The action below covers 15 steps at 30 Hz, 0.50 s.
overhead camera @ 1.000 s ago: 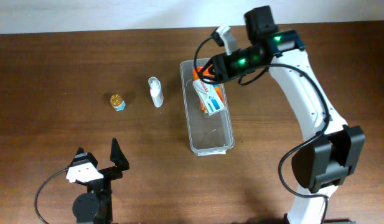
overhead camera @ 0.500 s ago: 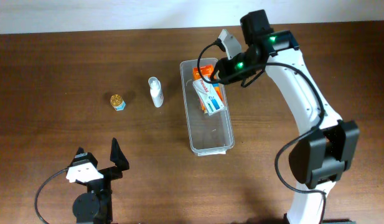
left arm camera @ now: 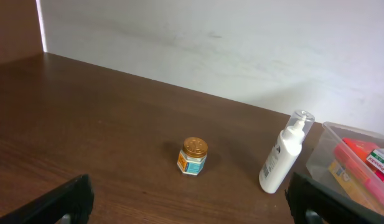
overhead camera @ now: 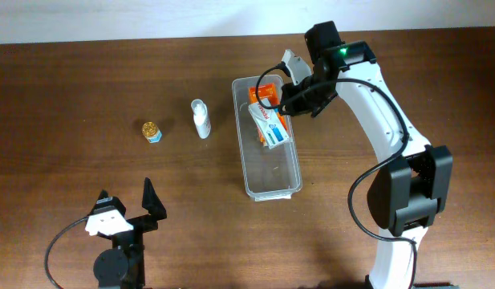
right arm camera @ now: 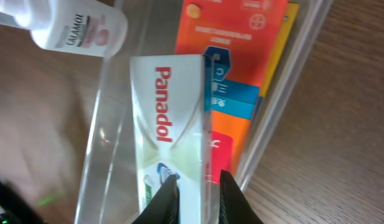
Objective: Pack container
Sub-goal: 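Lower the Panadol box upright into the container beside the orange box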
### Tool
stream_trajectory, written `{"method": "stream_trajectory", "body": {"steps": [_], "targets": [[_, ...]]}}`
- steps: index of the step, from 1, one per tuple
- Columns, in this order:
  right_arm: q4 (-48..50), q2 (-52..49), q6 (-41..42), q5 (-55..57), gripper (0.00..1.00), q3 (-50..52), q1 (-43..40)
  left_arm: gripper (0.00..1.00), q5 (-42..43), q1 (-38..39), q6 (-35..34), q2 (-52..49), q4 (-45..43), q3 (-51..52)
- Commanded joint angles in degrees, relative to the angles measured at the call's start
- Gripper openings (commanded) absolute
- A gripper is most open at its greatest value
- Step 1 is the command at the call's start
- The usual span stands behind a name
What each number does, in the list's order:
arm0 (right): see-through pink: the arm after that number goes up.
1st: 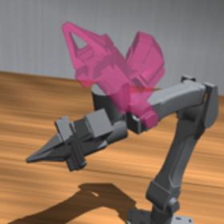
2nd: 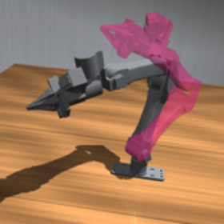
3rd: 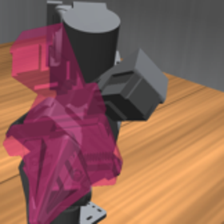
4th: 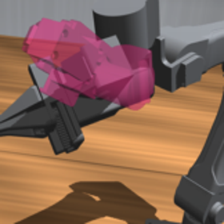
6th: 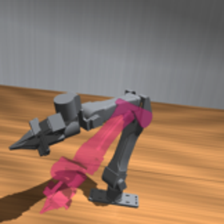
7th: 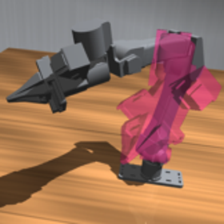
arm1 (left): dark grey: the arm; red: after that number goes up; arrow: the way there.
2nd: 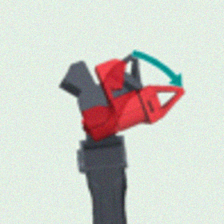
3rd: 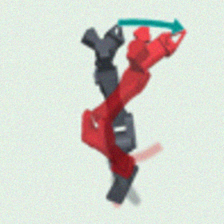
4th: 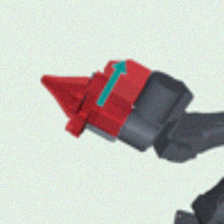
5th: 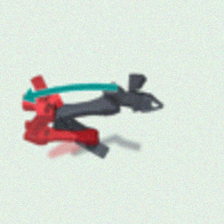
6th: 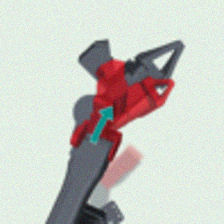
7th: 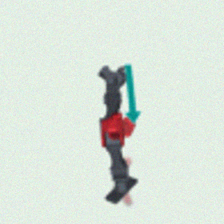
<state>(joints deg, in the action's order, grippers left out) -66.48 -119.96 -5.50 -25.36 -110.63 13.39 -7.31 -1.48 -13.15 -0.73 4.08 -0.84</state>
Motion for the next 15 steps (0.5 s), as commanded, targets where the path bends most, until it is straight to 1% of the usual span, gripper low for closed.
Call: {"method": "stream_trajectory", "body": {"steps": [1,15], "targets": [[-0.4,-0.4,-1.7,2.3,0.15,0.6,-0.2,0.99,0.6,-0.1,-0.5,0.4,0.0,0.3],[-0.7,-2.5,-1.8,1.9,0.13,1.0,1.1,0.99,0.6,-0.1,-0.5,0.4,0.0,0.3]]}}
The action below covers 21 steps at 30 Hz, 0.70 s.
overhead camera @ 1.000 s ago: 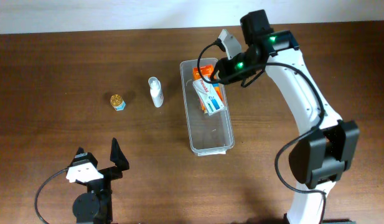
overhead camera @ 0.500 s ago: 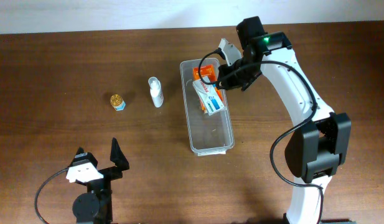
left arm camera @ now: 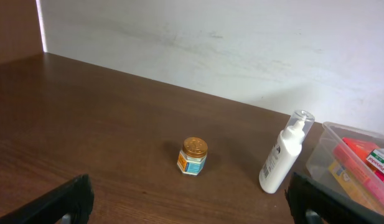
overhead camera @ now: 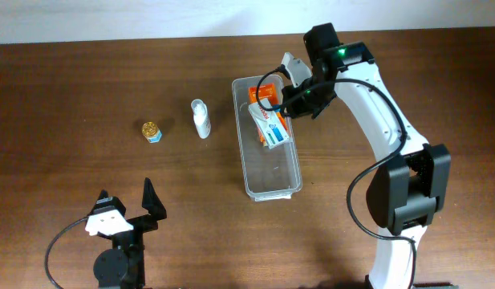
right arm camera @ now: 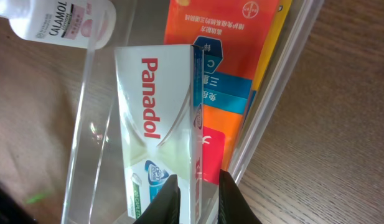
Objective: Pack container
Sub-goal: 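Lower the Panadol box upright into the container beside the orange box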
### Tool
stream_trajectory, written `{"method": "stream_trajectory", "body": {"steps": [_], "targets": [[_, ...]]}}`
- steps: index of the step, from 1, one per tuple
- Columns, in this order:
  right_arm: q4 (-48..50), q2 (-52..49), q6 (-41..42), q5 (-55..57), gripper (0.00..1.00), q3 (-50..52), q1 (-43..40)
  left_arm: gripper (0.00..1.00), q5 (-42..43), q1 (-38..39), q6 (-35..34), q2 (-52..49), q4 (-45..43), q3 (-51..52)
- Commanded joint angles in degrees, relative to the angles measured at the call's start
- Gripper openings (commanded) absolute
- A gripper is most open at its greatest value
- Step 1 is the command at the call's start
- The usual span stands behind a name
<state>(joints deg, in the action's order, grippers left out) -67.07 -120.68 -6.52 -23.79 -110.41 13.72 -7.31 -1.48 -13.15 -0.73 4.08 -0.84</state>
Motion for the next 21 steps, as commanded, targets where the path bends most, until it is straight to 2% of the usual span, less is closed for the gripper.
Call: {"method": "stream_trajectory", "body": {"steps": [1,21], "targets": [[-0.1,-2.1,-0.7,0.3,0.13,0.8,0.9,0.99,0.6,-0.1,-0.5,0.4,0.0,0.3],[-0.3,-2.9,-2.3,0.5,0.11,0.8,1.7,0.99,0.6,-0.1,-0.5,0.4,0.0,0.3]]}}
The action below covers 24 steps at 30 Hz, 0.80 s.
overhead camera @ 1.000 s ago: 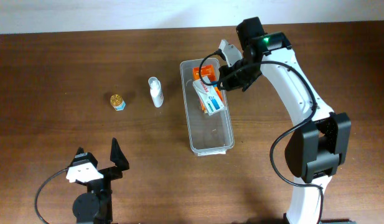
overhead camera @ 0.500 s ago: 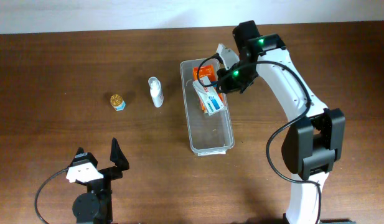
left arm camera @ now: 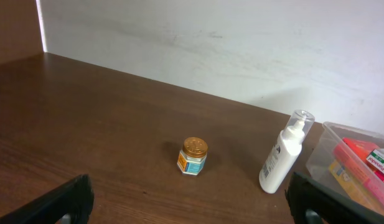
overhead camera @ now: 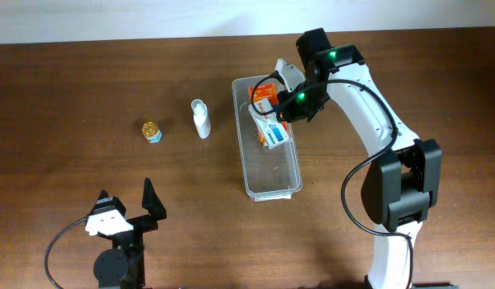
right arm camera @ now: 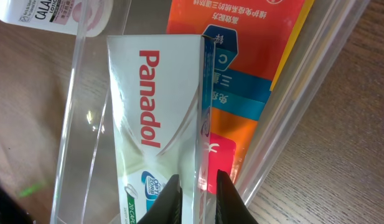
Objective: Pack container
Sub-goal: 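Lower the Panadol box upright into the container beside the orange box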
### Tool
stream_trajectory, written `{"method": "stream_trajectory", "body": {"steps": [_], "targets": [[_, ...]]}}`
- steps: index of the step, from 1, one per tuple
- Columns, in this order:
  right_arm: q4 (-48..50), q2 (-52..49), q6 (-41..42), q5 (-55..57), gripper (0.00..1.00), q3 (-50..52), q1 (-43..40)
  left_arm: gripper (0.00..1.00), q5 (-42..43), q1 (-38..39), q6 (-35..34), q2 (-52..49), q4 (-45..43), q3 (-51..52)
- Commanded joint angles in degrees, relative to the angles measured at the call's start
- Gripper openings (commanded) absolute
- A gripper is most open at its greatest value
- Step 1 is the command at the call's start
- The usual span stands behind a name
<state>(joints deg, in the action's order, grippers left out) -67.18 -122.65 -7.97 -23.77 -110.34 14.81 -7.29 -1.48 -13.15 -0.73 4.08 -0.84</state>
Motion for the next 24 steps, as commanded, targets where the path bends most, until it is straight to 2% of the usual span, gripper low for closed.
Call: {"method": "stream_trajectory", "body": {"steps": [1,24], "targets": [[-0.2,-1.0,-0.8,0.4,0.11,0.7,0.6,1.00,0.6,-0.1,-0.5,0.4,0.0,0.3],[-1.3,-1.2,-0.8,-6.5,0.09,0.7,0.5,0.99,0.6,-0.1,-0.5,0.4,0.0,0.3]]}}
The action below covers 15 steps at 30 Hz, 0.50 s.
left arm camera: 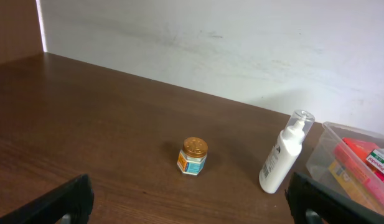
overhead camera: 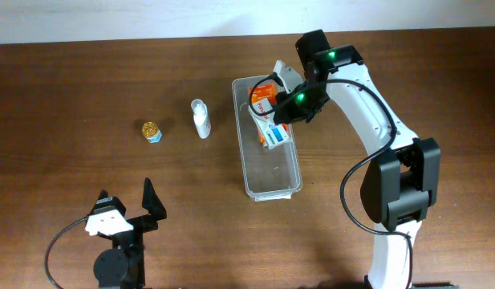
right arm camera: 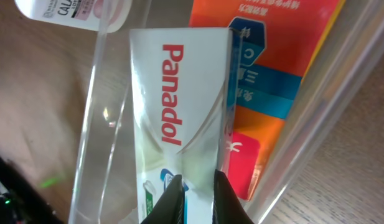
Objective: Pack container
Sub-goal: 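Lower the Panadol box upright into the container beside the orange box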
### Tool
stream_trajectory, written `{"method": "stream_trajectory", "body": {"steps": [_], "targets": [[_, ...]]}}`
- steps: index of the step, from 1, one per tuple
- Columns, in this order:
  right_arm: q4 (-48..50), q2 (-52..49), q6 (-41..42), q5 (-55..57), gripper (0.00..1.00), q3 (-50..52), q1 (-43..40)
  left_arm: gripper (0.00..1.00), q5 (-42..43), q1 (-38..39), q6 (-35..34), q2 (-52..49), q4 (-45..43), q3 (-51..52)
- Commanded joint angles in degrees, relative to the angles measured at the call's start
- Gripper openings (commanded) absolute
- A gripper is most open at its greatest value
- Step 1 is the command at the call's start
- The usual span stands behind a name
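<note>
A clear plastic container (overhead camera: pixel 249 164) lies at the table's middle. An orange medicine box (overhead camera: pixel 263 95) lies at its far end. A white Panadol box (overhead camera: pixel 271 132) leans tilted against it inside the container. My right gripper (overhead camera: pixel 286 112) is at that box's upper end with its fingers nearly together on it. The right wrist view shows the Panadol box (right arm camera: pixel 173 124) running away from the right gripper (right arm camera: pixel 196 196), with the orange box (right arm camera: pixel 266 68) beside it. My left gripper (overhead camera: pixel 123 213) is open over the near left of the table, far from everything.
A white lotion bottle (overhead camera: pixel 200 119) and a small gold-lidded jar (overhead camera: pixel 152 131) sit left of the container. The left wrist view shows the jar (left arm camera: pixel 193 155) and the bottle (left arm camera: pixel 282 155) upright, and the container's corner (left arm camera: pixel 328 155) at the right. The bottle's body (right arm camera: pixel 73 12) lies just outside the container wall.
The right gripper and the Panadol box have shifted a little over the container, so the box covers more of the orange box in the wrist view. The left arm has not moved.
At every moment my right gripper was over the container's far end with the Panadol box at its fingers and the orange box underneath. It moved slightly left and lower into the container. The bottle, jar and left gripper stayed where they were.
</note>
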<state>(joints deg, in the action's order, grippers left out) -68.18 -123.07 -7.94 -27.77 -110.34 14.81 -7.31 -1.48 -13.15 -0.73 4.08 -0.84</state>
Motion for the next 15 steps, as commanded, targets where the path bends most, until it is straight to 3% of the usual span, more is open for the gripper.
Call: {"method": "stream_trajectory", "body": {"steps": [1,15], "targets": [[-0.4,-0.8,-0.9,-3.0,0.09,0.7,0.5,0.99,0.6,-0.1,-0.5,0.4,0.0,0.3],[0.3,-0.8,-2.1,-3.4,0.07,0.7,0.5,0.99,0.6,-0.1,-0.5,0.4,0.0,0.3]]}}
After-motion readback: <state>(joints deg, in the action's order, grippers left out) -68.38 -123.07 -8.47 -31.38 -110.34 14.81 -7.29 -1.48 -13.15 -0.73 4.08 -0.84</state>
